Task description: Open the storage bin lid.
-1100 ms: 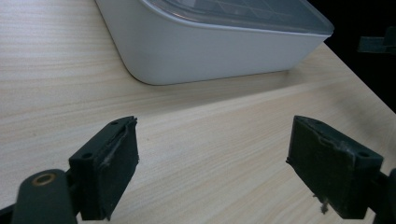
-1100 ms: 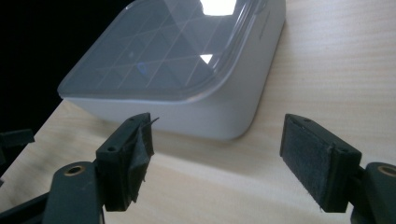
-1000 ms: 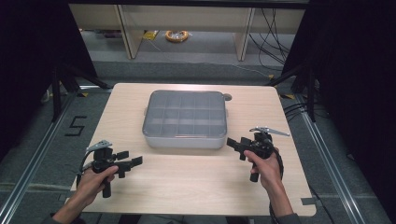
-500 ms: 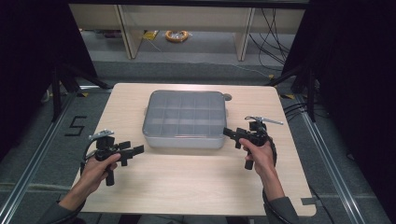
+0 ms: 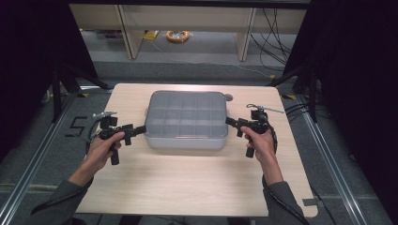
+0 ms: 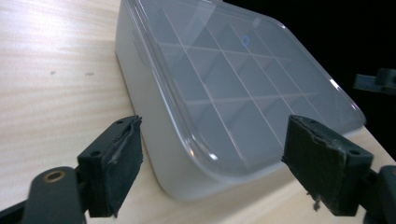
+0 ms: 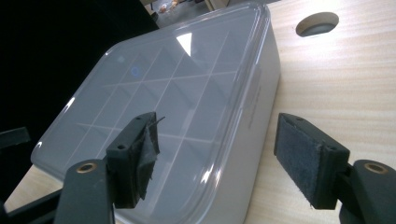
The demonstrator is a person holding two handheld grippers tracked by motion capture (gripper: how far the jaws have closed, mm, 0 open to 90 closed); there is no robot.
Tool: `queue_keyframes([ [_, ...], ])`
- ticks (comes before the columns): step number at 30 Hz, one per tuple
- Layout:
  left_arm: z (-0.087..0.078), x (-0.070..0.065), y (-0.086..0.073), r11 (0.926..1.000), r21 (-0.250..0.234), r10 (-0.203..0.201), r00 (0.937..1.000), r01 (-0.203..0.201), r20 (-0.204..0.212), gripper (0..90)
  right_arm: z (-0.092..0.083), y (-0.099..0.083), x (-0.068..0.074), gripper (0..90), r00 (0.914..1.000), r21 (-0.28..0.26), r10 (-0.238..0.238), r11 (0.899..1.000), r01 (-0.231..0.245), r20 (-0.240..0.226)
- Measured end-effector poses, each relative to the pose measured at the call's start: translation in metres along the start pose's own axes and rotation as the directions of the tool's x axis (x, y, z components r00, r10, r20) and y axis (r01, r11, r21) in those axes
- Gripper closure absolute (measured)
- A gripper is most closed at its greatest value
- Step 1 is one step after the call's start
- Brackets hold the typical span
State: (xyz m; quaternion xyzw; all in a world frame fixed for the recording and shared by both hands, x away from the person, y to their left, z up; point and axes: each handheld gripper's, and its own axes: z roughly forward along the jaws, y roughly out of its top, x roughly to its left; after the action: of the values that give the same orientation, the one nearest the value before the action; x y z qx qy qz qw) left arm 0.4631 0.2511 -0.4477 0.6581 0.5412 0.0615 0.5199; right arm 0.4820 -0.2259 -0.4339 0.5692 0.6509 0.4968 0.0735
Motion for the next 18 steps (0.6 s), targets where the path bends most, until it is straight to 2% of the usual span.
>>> queue_keyframes([
  [1,0.000,0.000,0.000,1.0000,0.000,0.000,1.0000,0.000,0.000,21.6,0.000,0.000,0.000,31.9,1.0000,0.000,0.000,1.000,0.000,0.000],
  [2,0.004,0.001,0.004,1.0000,0.000,-0.005,1.0000,0.005,-0.007,21.6,0.001,0.001,0.001,32.3,0.9998,0.008,0.020,1.000,-0.020,0.008],
  [3,0.009,0.002,0.008,1.0000,0.001,-0.009,0.9999,0.009,-0.010,22.7,0.002,0.003,-0.001,32.9,1.0000,0.003,0.003,1.000,-0.003,-0.003],
  [5,0.017,0.006,0.015,0.9996,0.021,-0.017,0.9996,0.017,-0.021,24.5,0.004,0.004,0.001,34.0,0.9984,0.024,0.056,0.998,-0.056,-0.005],
  [9,0.031,0.012,0.027,0.9984,0.038,-0.041,0.9989,0.042,-0.022,29.7,0.010,0.008,-0.009,36.6,0.9998,0.010,0.018,1.000,-0.018,0.003],
  [10,0.035,0.014,0.029,0.9971,0.050,-0.056,0.9980,0.058,-0.028,31.0,0.011,0.009,-0.005,37.3,0.9962,0.028,0.088,0.996,-0.088,0.002],
  [11,0.038,0.016,0.031,0.9963,0.061,-0.058,0.9977,0.060,-0.034,31.3,0.014,0.011,-0.011,37.6,0.9997,0.010,0.024,1.000,-0.024,0.009],
  [12,0.042,0.017,0.034,0.9961,0.054,-0.067,0.9967,0.069,-0.046,31.6,0.014,0.012,-0.007,38.3,0.9949,0.033,0.100,0.994,-0.100,0.013],
  [15,0.051,0.023,0.041,0.9951,0.055,-0.078,0.9933,0.083,-0.085,34.1,0.021,0.017,-0.011,40.8,0.9973,0.029,0.070,0.997,-0.070,0.023],
  [17,0.056,0.026,0.044,0.9945,0.054,-0.085,0.9920,0.090,-0.094,35.7,0.026,0.020,-0.011,42.4,0.9957,0.042,0.088,0.995,-0.089,0.030],
  [18,0.058,0.027,0.046,0.9943,0.059,-0.082,0.9919,0.088,-0.097,35.8,0.030,0.022,-0.010,44.0,0.9932,0.057,0.113,0.992,-0.114,0.030],
])
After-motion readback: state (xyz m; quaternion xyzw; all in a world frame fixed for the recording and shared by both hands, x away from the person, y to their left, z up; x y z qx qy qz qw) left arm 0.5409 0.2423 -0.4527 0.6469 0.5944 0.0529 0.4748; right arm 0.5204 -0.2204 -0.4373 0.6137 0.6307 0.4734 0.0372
